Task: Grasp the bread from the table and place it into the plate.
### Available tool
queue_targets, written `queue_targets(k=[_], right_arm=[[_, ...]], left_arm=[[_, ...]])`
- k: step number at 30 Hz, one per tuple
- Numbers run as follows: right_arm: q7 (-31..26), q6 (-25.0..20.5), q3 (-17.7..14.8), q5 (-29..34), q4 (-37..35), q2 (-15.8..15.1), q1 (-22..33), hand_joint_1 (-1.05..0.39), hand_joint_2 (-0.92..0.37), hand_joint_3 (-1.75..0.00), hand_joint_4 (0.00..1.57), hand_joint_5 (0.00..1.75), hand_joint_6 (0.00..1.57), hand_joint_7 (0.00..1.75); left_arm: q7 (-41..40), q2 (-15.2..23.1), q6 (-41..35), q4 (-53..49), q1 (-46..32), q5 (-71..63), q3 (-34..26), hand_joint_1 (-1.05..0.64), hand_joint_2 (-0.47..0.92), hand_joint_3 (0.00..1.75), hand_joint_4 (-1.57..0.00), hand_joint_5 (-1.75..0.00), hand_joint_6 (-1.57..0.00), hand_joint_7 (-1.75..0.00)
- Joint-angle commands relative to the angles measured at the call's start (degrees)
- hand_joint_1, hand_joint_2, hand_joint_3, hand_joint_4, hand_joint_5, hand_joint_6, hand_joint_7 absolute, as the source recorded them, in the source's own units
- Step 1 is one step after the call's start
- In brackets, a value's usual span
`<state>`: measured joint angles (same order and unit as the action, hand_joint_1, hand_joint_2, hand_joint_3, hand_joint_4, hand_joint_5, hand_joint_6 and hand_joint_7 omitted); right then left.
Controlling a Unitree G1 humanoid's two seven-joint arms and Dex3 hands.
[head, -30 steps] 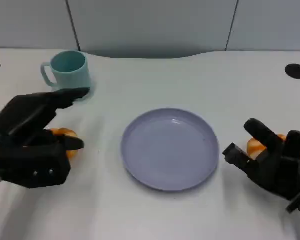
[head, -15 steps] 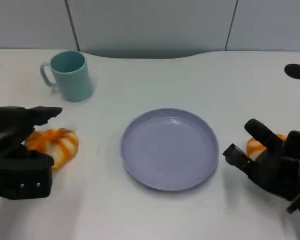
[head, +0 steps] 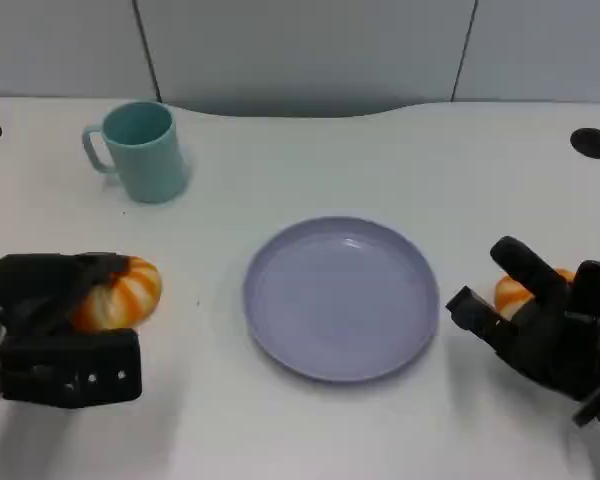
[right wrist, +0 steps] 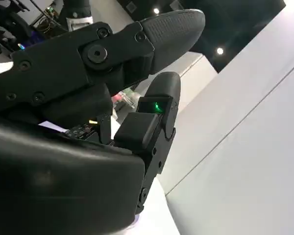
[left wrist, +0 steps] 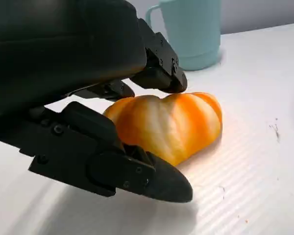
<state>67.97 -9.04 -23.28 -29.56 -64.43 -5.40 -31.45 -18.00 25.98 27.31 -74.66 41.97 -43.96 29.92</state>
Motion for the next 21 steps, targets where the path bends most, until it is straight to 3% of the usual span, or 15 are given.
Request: queue_targets(k=[1, 4, 8, 12, 14, 15, 18, 21], right_arm=[[-0.25, -0.79, -0.17, -0.10, 0.56, -0.79, -0.10, -0.58, -0.90, -0.01, 0.71, 1.29, 1.03, 0.29], [0.06, -1.00, -0.26, -0.35, 1.10, -0.65, 0.33, -0.57, -0.90, 0.00, 0.70, 1.31, 1.03, 0.28], [0.09, -0.63, -0.22, -0.27, 1.53, -0.65, 0.66, -0.57, -0.91, -0.01, 0.70, 1.30, 1.04, 0.27], [0.54, -1.18, -0.22, -0.36, 1.37, -0.71, 0.55, -0.57, -0.92, -0.01, 0.69, 1.30, 1.03, 0.26], [0.11, -1.18, -0.18, -0.30, 1.75, -0.62, 0.76, -0.57, -0.91, 0.00, 0.69, 1.30, 1.04, 0.25], [0.09, -1.26, -0.13, -0.24, 1.68, -0.65, 0.63, -0.57, -0.91, 0.00, 0.69, 1.30, 1.04, 0.25], [0.35, -1.46, -0.06, -0.14, 1.14, -0.74, 0.09, -0.57, -0.92, 0.00, 0.69, 1.30, 1.04, 0.25], [0.87, -1.34, -0.16, -0.15, 0.35, -0.71, -0.44, -0.57, -0.92, 0.00, 0.69, 1.31, 1.05, 0.25]], left_arm=[[-1.89, -1.86, -2.77, -2.15, -0.20, -1.29, 1.80, -0.45, 0.86, 0.01, -0.85, -0.32, -0.85, -0.07], [-2.63, -2.78, -3.24, -2.75, -0.73, -0.62, 1.34, -0.32, 0.89, 0.01, -0.89, -0.58, -1.05, -0.05], [-3.65, -3.40, -4.75, -3.09, -0.86, -1.29, 2.15, -0.26, 0.91, 0.00, -0.87, -0.90, -1.17, -0.03], [-4.17, -2.97, -3.68, -3.12, -0.95, -0.77, 2.05, -0.25, 0.90, 0.00, -0.85, -0.97, -1.21, -0.03], [-4.36, -2.46, -2.53, -3.04, -0.92, -0.35, 1.75, -0.21, 0.89, 0.00, -0.77, -1.12, -1.24, -0.06], [-4.54, -1.91, -1.58, -2.82, -0.65, -0.14, 1.63, -0.20, 0.88, 0.00, -0.76, -1.14, -1.24, -0.06], [-5.25, -0.72, 1.22, -2.11, 0.16, 1.58, 0.35, -0.21, 0.89, 0.00, -0.81, -0.98, -1.20, -0.03], [-7.50, 0.38, 5.50, -1.02, 1.01, 4.60, -2.82, -0.17, 0.88, 0.00, -0.84, -0.99, -1.19, -0.02]])
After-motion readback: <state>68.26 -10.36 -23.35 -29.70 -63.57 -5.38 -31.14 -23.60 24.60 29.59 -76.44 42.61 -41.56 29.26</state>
